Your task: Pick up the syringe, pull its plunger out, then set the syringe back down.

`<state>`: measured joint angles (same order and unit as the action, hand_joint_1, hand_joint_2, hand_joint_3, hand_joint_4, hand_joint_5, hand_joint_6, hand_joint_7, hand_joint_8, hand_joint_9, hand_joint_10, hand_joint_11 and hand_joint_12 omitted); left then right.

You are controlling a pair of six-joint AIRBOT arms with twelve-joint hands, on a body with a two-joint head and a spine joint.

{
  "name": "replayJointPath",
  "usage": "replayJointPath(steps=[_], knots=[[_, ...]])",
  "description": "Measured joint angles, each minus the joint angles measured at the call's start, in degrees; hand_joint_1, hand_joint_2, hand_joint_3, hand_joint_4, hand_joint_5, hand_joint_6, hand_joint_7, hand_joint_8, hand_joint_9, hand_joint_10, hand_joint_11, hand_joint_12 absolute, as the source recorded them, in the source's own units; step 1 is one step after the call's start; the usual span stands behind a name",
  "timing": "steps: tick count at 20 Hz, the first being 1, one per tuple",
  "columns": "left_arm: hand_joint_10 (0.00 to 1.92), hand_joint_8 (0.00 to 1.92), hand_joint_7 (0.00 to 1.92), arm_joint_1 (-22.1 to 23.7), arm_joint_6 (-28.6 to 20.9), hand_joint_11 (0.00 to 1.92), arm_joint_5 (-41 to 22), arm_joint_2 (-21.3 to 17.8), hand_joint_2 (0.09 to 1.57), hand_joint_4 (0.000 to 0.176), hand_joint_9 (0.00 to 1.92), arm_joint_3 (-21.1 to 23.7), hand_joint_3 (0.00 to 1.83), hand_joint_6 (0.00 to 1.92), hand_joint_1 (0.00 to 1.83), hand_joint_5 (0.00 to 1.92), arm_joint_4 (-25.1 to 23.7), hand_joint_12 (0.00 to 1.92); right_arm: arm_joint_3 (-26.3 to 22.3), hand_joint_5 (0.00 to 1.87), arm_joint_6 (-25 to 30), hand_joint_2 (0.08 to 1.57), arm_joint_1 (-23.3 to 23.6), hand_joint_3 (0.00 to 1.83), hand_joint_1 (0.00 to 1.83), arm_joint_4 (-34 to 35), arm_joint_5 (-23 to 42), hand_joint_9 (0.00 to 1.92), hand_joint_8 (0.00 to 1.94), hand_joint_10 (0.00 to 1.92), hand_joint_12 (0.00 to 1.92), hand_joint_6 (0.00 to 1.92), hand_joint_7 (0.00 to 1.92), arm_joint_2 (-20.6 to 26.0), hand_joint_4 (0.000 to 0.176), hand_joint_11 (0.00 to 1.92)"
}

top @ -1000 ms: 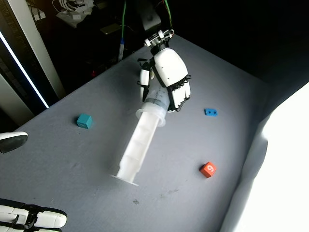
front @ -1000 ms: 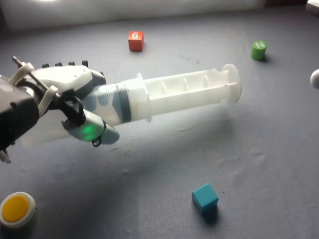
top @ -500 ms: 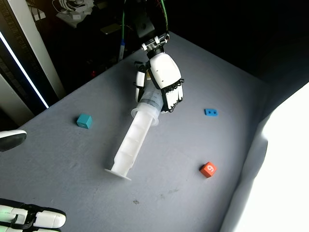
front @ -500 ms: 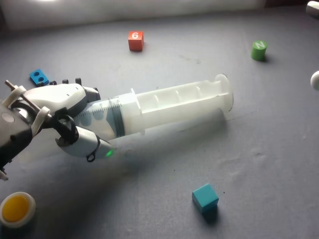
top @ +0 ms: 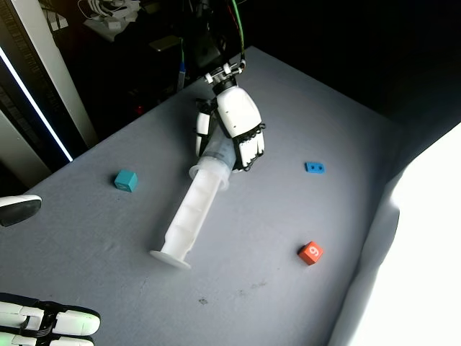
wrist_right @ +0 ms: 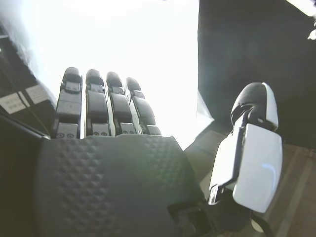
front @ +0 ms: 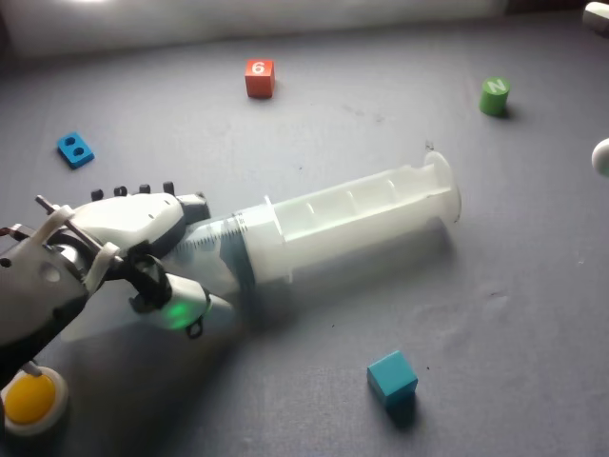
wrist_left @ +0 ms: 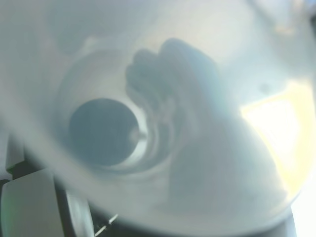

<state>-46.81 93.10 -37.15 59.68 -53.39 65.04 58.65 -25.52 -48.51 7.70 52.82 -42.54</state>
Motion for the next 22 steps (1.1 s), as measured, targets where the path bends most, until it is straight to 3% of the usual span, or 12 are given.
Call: replayJointPath(steps=[3,5,10,14,22], knots=[[1.32,1.11,0.01,-0.4,-0.2,0.0,-0.5,0.2,1.06,0.0,0.0,0.0,0.0,0.72,0.71,0.07,-0.3,1.45,0.0,0.0,0.0,0.89,0.0,0.01,0.35,-0.2,0.0,0.0,0.0,0.0,0.0,0.0,0.0,0.0,0.0,0.0],[1.3,1.07,0.0,-0.6,-0.2,0.0,-0.9,0.2,1.05,0.0,0.0,0.0,0.0,0.8,0.79,0.02,-0.2,1.39,0.0,0.0,0.0,0.89,0.0,0.01,0.37,-0.1,0.1,0.0,0.0,0.0,0.0,0.0,0.01,0.0,0.0,0.0],[1.31,1.07,0.04,-0.6,-0.2,0.0,-1.0,0.2,1.06,0.0,0.0,0.0,0.0,0.83,0.73,0.05,-0.4,1.35,0.0,0.0,0.0,0.89,0.0,0.0,0.41,-0.2,0.1,0.0,0.0,0.0,0.0,0.0,0.0,0.0,0.0,0.0],[1.32,1.1,0.01,0.0,-0.1,0.0,-0.9,0.2,1.07,0.0,0.0,0.0,0.0,0.82,0.78,0.03,-1.2,1.41,0.0,0.0,0.0,0.89,0.0,0.0,0.41,-0.2,0.1,0.0,0.0,0.0,0.0,0.0,0.0,0.0,0.0,0.0],[1.31,1.09,0.02,9.9,6.4,0.0,3.7,-1.0,1.05,0.0,0.0,1.6,0.0,0.85,0.73,0.03,-1.7,1.39,0.0,0.0,0.0,0.89,0.0,0.0,0.4,-0.2,0.1,0.0,0.0,0.0,0.0,0.0,0.01,0.0,0.0,0.0]])
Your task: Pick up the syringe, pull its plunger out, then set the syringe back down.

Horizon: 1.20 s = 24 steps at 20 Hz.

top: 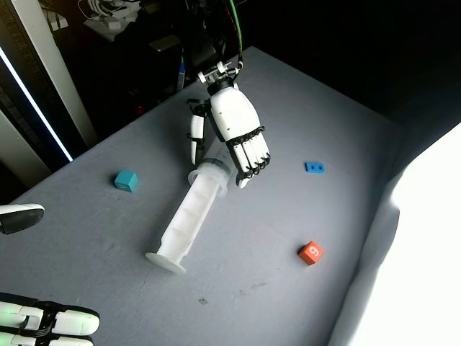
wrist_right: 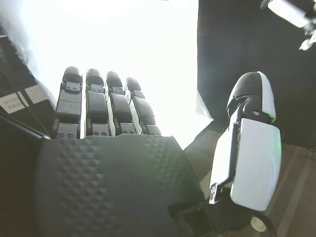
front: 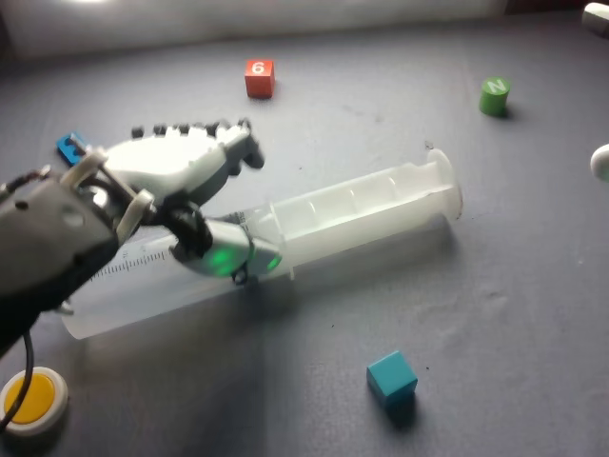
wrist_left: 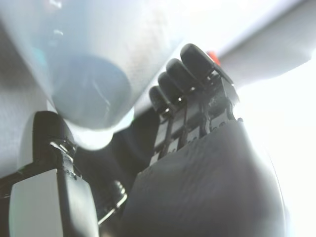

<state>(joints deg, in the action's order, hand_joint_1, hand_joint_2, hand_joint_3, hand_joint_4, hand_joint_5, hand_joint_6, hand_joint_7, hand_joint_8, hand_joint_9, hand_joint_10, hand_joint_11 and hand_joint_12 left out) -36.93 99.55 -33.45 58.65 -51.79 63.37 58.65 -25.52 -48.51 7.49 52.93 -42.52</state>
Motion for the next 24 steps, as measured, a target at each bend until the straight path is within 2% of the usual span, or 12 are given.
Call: replayJointPath(steps=[2,4,5,6,8,9,10,11,12,14,16,24], knots=[[1.33,1.09,0.02,3.0,2.8,0.0,1.5,-1.4,1.04,0.0,0.0,0.7,0.0,0.86,0.76,0.02,0.5,1.43,0.0,0.01,0.0,0.9,0.0,0.01,0.44,0.0,0.0,0.02,0.01,0.01,0.0,0.01,0.03,0.0,0.0,0.0],[1.84,1.64,0.0,5.4,4.7,0.0,3.1,-3.2,1.09,0.0,0.0,1.6,0.0,1.58,0.72,0.0,1.0,1.87,0.0,0.2,0.0,0.9,-0.1,0.0,0.49,0.0,0.0,0.27,0.06,0.08,0.69,0.03,0.28,0.0,0.0,0.0],[1.9,1.86,0.16,6.4,5.2,0.18,4.1,-4.0,1.12,0.0,0.18,2.1,0.0,1.85,0.68,0.14,1.1,1.91,0.0,0.1,0.0,0.92,-0.2,0.0,0.58,0.0,0.3,0.16,1.36,1.55,1.68,1.07,0.21,0.0,0.0,0.0],[1.92,1.91,0.8,7.2,5.3,0.66,5.0,-4.4,1.16,0.0,0.72,2.4,0.0,1.91,0.45,0.81,1.2,1.92,0.0,0.26,0.0,0.89,-0.2,0.0,0.58,0.0,0.2,0.2,1.83,1.85,1.87,1.75,0.15,0.0,0.015,0.22],[1.92,1.92,1.12,9.4,5.7,0.87,8.0,-5.4,1.19,0.0,1.03,3.2,0.01,1.74,0.22,1.11,-0.1,1.92,0.0,0.4,0.0,0.91,-0.2,0.0,0.54,-0.1,0.3,0.35,1.92,1.91,1.91,1.89,0.27,-0.1,0.042,0.47],[1.92,1.87,1.36,10.9,5.8,1.21,10.0,-6.0,1.21,0.164,1.34,3.5,0.0,1.48,0.04,1.36,-1.3,1.92,0.0,1.14,0.0,0.97,-0.2,0.0,0.37,0.0,0.4,1.33,1.94,1.92,1.92,1.92,1.28,-0.1,0.045,1.49],[1.92,1.87,1.36,11.7,5.9,1.21,11.1,-6.4,1.21,0.164,1.34,4.0,0.0,1.48,0.04,1.36,-1.9,1.92,0.0,1.14,0.0,0.97,-0.2,0.0,0.37,0.0,0.5,1.33,1.94,1.92,1.92,1.92,1.28,-0.1,0.045,1.49],[1.92,1.92,1.54,12.5,5.9,1.6,12.5,-6.8,1.34,0.176,1.58,4.7,0.03,1.88,0.27,1.43,-2.5,1.92,0.0,1.81,-0.1,1.08,-0.2,0.04,0.15,0.0,0.4,1.87,1.94,1.92,1.92,1.92,1.87,-0.1,0.022,1.89],[1.92,1.92,1.6,12.9,6.0,1.71,13.6,-6.9,1.36,0.175,1.65,5.0,0.01,1.91,0.57,1.47,-2.6,1.92,0.0,1.87,-0.1,1.17,-0.2,0.03,0.16,-0.1,0.3,1.91,1.94,1.92,1.92,1.92,1.91,-0.1,0.011,1.92],[1.92,1.92,1.61,14.1,6.0,1.78,15.2,-7.5,1.37,0.176,1.7,5.4,0.0,1.92,1.12,1.54,-3.2,1.92,0.0,1.79,0.0,1.43,-0.2,0.08,0.82,-0.2,0.6,1.92,1.94,1.92,1.92,1.92,1.92,-0.1,0.004,1.92],[1.92,1.92,1.61,15.5,6.1,1.73,15.6,-7.8,1.49,0.176,1.69,5.4,0.05,1.92,0.82,1.52,-3.4,1.92,0.0,1.79,-0.1,1.45,-0.2,0.07,0.99,-0.1,0.9,1.92,1.94,1.92,1.92,1.92,1.89,-0.1,0.0,1.92],[1.92,1.92,1.55,19.1,6.1,1.58,17.0,-8.2,1.45,0.176,1.59,5.4,0.02,1.92,0.86,1.43,-4.1,1.92,0.0,1.75,-0.4,1.47,-1.0,0.05,0.85,-1.1,1.3,1.87,1.94,1.92,1.92,1.92,1.83,-0.1,0.0,1.92]])
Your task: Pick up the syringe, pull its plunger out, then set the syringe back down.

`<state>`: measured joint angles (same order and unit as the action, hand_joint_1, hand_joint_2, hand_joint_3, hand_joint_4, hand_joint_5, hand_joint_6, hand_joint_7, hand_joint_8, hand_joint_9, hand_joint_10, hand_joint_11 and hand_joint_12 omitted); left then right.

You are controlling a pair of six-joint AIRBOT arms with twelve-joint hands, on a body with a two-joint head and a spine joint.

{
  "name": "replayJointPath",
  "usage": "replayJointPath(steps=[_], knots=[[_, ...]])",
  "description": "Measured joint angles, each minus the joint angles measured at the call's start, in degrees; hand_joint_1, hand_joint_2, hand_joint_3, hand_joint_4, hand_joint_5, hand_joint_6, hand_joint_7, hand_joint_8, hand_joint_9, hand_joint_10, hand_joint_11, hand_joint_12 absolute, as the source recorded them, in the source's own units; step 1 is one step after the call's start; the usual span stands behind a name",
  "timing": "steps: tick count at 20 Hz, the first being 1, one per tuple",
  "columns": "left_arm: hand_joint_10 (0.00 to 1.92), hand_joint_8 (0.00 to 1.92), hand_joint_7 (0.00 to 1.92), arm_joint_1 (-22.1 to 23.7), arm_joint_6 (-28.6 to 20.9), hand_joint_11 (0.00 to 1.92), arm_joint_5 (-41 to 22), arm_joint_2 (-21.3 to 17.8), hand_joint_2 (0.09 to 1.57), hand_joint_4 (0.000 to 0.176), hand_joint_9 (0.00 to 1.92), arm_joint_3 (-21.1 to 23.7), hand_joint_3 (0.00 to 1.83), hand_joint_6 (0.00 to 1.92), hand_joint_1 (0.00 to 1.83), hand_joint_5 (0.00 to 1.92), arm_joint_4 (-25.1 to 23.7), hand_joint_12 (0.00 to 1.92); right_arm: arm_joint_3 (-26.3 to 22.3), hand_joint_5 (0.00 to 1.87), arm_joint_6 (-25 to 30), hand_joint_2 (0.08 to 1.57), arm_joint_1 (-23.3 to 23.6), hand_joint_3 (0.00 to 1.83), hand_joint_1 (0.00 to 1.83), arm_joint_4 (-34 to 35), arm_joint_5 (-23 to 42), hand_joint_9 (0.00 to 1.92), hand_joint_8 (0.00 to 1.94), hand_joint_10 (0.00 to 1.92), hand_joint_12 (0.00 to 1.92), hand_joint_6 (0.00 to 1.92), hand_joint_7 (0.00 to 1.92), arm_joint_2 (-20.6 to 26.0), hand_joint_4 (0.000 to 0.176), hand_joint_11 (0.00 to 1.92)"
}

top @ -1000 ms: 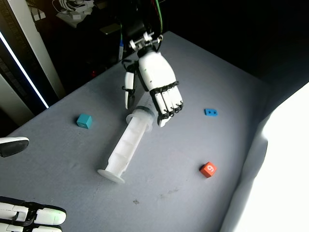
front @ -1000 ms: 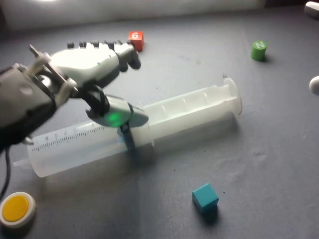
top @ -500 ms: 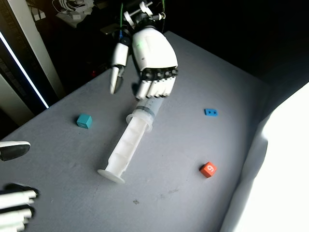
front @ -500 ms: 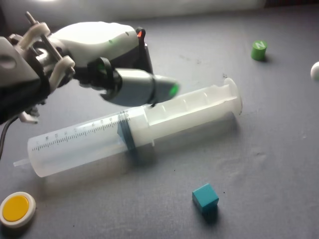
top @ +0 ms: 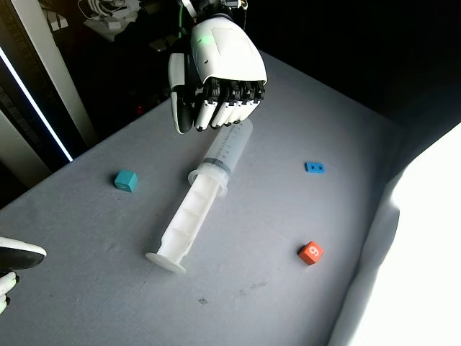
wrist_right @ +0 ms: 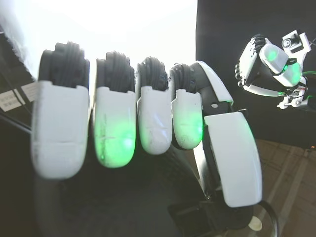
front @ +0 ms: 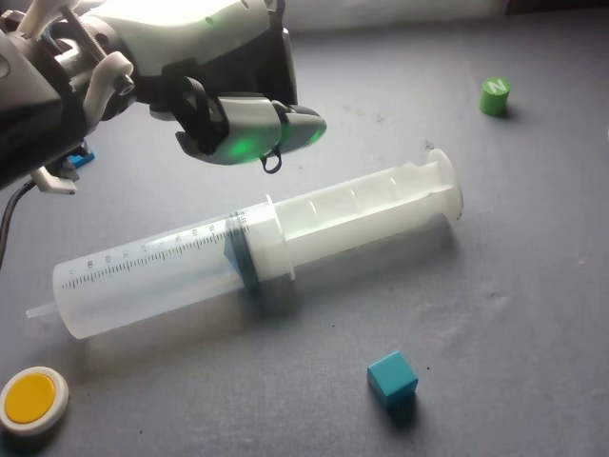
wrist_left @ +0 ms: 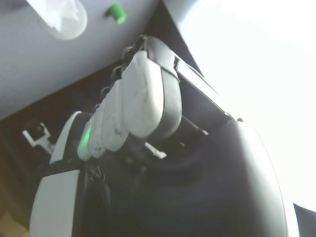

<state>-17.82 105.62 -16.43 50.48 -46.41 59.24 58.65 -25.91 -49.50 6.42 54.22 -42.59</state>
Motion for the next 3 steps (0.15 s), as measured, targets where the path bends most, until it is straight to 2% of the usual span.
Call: replayJointPath(steps=[2,3], knots=[[1.92,1.92,1.59,0.0,0.0,1.59,0.6,0.0,1.42,0.176,1.62,0.0,0.0,1.92,0.97,1.5,-0.1,1.92,0.0,1.73,-0.4,1.47,-1.0,0.05,0.84,-1.2,0.7,1.85,1.94,1.92,1.92,1.92,1.81,0.0,0.0,1.92],[1.92,1.92,1.58,0.0,0.0,1.59,0.7,-0.1,1.42,0.176,1.61,0.0,0.0,1.92,0.98,1.5,-0.2,1.92,0.0,1.71,-0.7,1.45,-1.2,0.04,0.91,-1.5,1.2,1.85,1.94,1.92,1.92,1.92,1.79,0.0,0.0,1.92]])
